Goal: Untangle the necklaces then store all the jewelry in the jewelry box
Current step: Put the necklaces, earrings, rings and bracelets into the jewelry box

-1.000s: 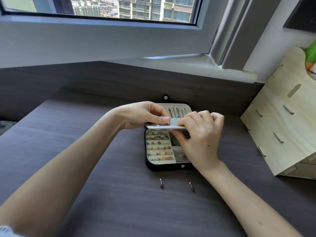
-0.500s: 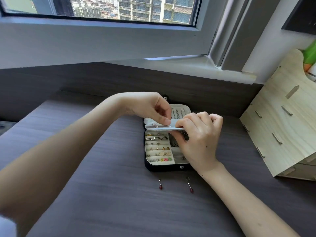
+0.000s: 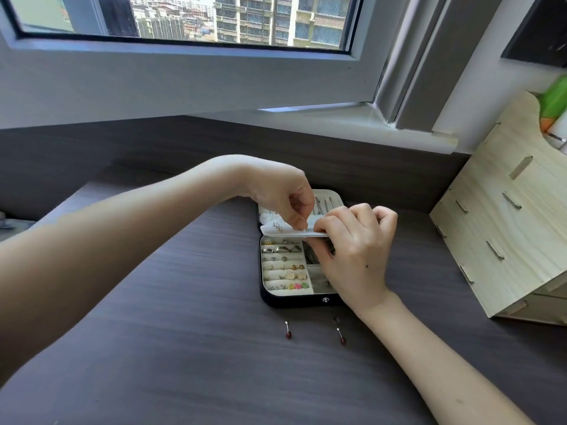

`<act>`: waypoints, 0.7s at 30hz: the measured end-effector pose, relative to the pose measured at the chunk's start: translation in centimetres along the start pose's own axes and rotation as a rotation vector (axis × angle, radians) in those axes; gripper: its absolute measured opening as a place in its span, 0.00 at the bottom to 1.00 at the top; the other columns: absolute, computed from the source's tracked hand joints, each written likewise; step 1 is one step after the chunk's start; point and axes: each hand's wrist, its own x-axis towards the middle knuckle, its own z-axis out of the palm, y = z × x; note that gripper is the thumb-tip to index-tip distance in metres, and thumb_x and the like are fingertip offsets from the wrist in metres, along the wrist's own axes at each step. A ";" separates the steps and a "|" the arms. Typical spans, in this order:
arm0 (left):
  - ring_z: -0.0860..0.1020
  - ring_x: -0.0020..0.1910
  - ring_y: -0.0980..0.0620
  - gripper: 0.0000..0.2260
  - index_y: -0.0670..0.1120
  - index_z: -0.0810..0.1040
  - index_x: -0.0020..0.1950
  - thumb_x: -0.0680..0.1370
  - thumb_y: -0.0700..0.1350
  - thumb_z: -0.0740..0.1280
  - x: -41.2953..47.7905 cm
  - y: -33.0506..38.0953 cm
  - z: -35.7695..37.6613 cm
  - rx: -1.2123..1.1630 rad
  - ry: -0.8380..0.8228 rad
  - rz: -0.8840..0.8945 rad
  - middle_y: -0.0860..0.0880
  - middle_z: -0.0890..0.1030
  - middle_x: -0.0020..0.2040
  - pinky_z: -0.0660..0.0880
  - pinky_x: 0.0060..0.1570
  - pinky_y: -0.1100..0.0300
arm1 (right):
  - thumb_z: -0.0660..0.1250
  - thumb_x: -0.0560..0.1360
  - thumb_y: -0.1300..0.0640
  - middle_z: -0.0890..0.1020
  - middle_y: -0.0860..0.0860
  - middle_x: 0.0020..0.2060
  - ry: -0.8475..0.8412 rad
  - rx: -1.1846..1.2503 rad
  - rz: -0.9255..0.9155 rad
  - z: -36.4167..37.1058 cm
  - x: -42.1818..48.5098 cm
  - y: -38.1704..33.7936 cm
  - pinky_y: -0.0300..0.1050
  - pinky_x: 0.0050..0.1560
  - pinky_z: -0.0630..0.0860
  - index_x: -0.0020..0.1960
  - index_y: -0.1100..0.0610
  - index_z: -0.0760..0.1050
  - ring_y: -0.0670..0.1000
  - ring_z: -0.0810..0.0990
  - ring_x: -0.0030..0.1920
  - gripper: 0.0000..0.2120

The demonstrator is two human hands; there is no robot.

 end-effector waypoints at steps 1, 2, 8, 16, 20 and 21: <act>0.70 0.28 0.63 0.11 0.52 0.75 0.34 0.75 0.45 0.70 0.0 0.0 0.0 0.012 -0.001 -0.004 0.57 0.74 0.29 0.66 0.32 0.73 | 0.71 0.74 0.50 0.80 0.48 0.34 0.000 0.001 0.000 0.0 0.0 0.0 0.47 0.46 0.60 0.35 0.56 0.77 0.52 0.74 0.36 0.12; 0.70 0.28 0.63 0.11 0.52 0.75 0.34 0.75 0.45 0.70 0.1 0.0 0.1 0.019 -0.002 -0.007 0.57 0.74 0.30 0.66 0.32 0.73 | 0.70 0.74 0.50 0.80 0.48 0.34 -0.002 0.003 0.001 0.0 0.0 0.0 0.47 0.46 0.60 0.35 0.56 0.77 0.52 0.74 0.36 0.13; 0.71 0.28 0.64 0.10 0.51 0.77 0.35 0.76 0.44 0.69 0.0 -0.1 -0.1 -0.068 -0.034 -0.042 0.60 0.75 0.28 0.66 0.32 0.74 | 0.69 0.75 0.49 0.80 0.48 0.34 -0.006 0.014 0.007 0.0 0.0 0.0 0.47 0.46 0.60 0.35 0.56 0.77 0.52 0.73 0.37 0.13; 0.71 0.27 0.64 0.06 0.47 0.77 0.38 0.75 0.43 0.69 0.6 0.9 -0.1 0.059 -0.016 -0.052 0.57 0.75 0.30 0.65 0.30 0.75 | 0.72 0.72 0.55 0.80 0.48 0.34 0.007 0.002 0.007 0.1 -0.1 0.0 0.47 0.46 0.61 0.36 0.56 0.78 0.51 0.72 0.37 0.09; 0.71 0.27 0.65 0.08 0.49 0.77 0.36 0.76 0.47 0.69 0.0 0.7 0.0 0.038 0.020 -0.058 0.57 0.75 0.31 0.65 0.30 0.75 | 0.71 0.73 0.50 0.80 0.48 0.34 0.007 0.021 0.020 0.2 -0.1 0.1 0.48 0.46 0.61 0.35 0.56 0.77 0.52 0.73 0.37 0.12; 0.71 0.28 0.65 0.09 0.50 0.77 0.37 0.76 0.48 0.68 -0.2 0.6 0.1 0.027 0.032 -0.066 0.57 0.76 0.32 0.66 0.30 0.75 | 0.69 0.75 0.48 0.80 0.47 0.34 0.005 0.029 0.026 0.2 0.0 0.1 0.48 0.47 0.61 0.35 0.56 0.77 0.52 0.73 0.37 0.14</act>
